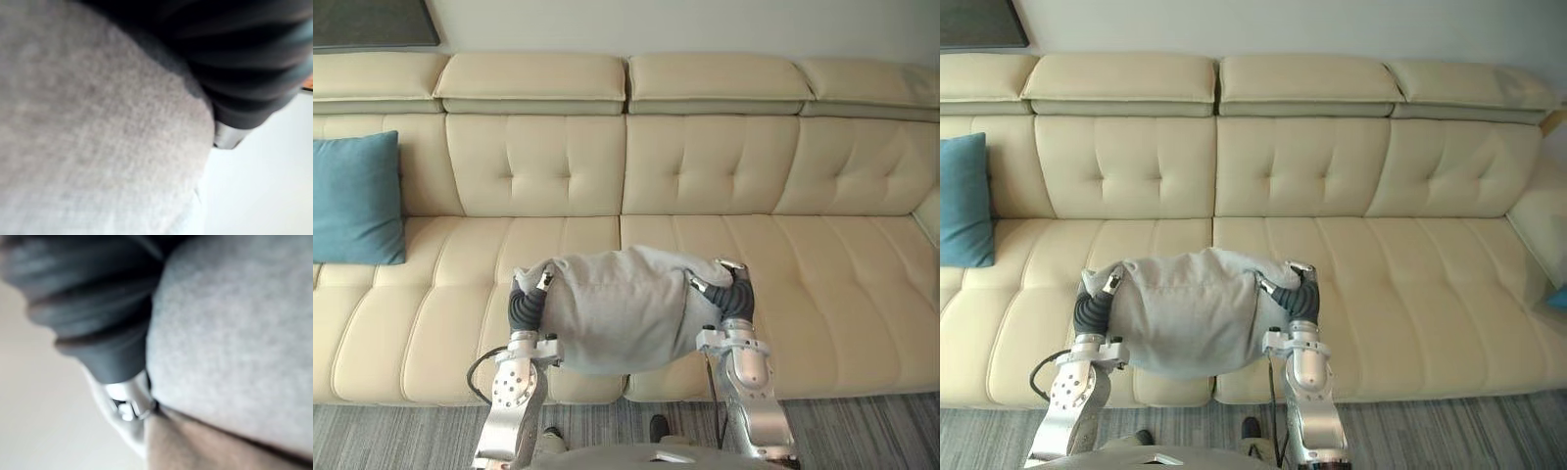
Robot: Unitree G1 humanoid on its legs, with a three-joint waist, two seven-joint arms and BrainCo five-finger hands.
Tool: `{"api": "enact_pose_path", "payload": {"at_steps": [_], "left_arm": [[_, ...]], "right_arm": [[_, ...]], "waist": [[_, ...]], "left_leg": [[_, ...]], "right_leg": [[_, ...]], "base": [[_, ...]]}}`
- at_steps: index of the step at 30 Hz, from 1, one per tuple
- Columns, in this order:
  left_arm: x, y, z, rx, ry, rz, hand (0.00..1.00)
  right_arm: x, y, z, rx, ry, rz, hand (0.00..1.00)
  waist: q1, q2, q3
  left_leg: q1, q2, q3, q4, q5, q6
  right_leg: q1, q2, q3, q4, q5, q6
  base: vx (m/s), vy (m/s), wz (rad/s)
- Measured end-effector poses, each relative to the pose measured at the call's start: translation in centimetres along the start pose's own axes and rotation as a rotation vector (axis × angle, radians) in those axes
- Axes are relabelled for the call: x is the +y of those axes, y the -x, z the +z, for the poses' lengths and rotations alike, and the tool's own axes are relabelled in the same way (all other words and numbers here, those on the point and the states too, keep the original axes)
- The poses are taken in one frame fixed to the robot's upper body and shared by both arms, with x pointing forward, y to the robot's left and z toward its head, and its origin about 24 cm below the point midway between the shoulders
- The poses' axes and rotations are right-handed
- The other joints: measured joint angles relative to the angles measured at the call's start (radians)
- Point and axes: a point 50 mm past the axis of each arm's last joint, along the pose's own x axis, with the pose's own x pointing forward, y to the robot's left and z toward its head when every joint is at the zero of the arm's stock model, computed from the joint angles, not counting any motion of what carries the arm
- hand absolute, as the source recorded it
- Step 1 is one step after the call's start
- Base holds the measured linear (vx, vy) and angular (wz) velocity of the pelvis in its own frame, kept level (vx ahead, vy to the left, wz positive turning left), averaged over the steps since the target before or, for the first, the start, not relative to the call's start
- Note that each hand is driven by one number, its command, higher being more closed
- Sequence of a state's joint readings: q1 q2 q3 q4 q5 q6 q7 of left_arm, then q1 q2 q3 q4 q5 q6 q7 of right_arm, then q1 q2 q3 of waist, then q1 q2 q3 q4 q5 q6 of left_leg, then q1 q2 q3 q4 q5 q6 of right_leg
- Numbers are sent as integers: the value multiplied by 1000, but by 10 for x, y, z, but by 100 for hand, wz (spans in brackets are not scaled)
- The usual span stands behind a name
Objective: Pick up cushions and gather them together orderly.
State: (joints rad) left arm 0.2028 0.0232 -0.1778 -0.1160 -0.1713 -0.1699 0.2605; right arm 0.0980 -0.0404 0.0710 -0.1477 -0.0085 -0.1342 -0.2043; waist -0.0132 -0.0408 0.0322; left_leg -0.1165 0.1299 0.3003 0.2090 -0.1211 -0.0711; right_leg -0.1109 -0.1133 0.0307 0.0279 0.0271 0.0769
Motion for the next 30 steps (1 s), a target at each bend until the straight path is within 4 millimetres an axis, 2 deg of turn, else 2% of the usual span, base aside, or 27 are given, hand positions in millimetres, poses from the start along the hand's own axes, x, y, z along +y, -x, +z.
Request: {"api": "enact_pose_path", "payload": {"at_steps": [3,5,6,8,9,10,11,13,14,17,19,23,27,29,30], "left_arm": [[-4,-15,6,-37,-12,9,100],[-6,-38,17,-101,-80,7,100],[-7,-43,21,-121,-98,8,100],[-10,-65,38,-198,-152,24,100],[-16,-83,54,-258,-178,27,100],[-20,-92,61,-283,-189,28,100],[-25,-108,79,-338,-199,38,100],[-33,-127,116,-443,-196,64,100],[-33,-130,127,-480,-195,79,100],[-33,-137,143,-528,-204,110,100],[-32,-148,157,-552,-222,129,100],[-41,-160,191,-626,-217,133,100],[-48,-168,206,-641,-218,132,100],[-55,-170,218,-668,-212,121,100],[-58,-170,232,-704,-208,117,100]], "right_arm": [[6,-20,7,-49,29,9,100],[17,-47,21,-116,63,31,100],[20,-53,25,-136,69,37,100],[31,-75,47,-222,77,55,100],[36,-92,65,-283,80,48,100],[38,-100,74,-308,85,49,100],[42,-115,93,-364,96,39,100],[45,-131,129,-471,101,10,100],[44,-134,140,-503,98,-6,100],[42,-138,153,-535,85,-35,100],[42,-148,163,-540,83,-57,100],[39,-158,184,-573,56,-105,100],[35,-163,196,-584,61,-140,100],[32,-166,206,-604,52,-167,100],[31,-166,219,-639,48,-176,100]], "waist": [[-1,0,0],[-8,1,1],[-9,0,1],[-10,3,15],[-10,9,59],[-11,12,80],[-11,18,96],[-14,24,145],[-14,24,164],[-8,25,179],[-6,25,194],[-5,30,250],[-12,41,295],[-13,45,320],[-14,47,327]], "left_leg": [[-7,-2,2,-4,5,2],[-39,-1,2,-2,18,1],[-50,-1,2,-2,23,2],[-104,2,-3,5,41,4],[-133,8,-21,33,42,5],[-149,11,-29,48,42,5],[-209,21,-42,81,43,6],[-286,24,-70,99,66,11],[-301,23,-75,95,74,11],[-329,21,-81,75,95,10],[-343,16,-81,46,121,8],[-382,9,-84,-19,175,7],[-406,5,-86,-61,211,4],[-412,4,-83,-75,221,2],[-429,-1,-81,-90,234,3]], "right_leg": [[-11,5,16,-16,16,-3],[-36,6,23,-33,39,-6],[-45,6,23,-41,46,-11],[-81,8,21,-62,82,-11],[-86,10,12,-68,95,-8],[-92,12,7,-66,100,-8],[-136,19,0,-54,109,-7],[-194,22,-20,-43,125,-5],[-211,23,-24,-37,125,-5],[-249,24,-32,-24,125,-5],[-281,23,-32,-10,125,-5],[-349,24,-38,-3,136,-11],[-400,24,-39,16,141,-12],[-422,25,-32,30,141,-12],[-449,23,-29,35,141,-12]], "base": [[-73,-22,-19],[-107,-26,-9],[-114,-30,-1],[-134,-41,9],[-128,-32,22],[-181,-19,24],[-221,-24,26],[-233,-48,29],[-143,-47,18],[-97,-54,10],[-57,-57,5],[-53,-54,6],[-23,-48,2],[-25,-27,-3],[-31,-19,1]]}}
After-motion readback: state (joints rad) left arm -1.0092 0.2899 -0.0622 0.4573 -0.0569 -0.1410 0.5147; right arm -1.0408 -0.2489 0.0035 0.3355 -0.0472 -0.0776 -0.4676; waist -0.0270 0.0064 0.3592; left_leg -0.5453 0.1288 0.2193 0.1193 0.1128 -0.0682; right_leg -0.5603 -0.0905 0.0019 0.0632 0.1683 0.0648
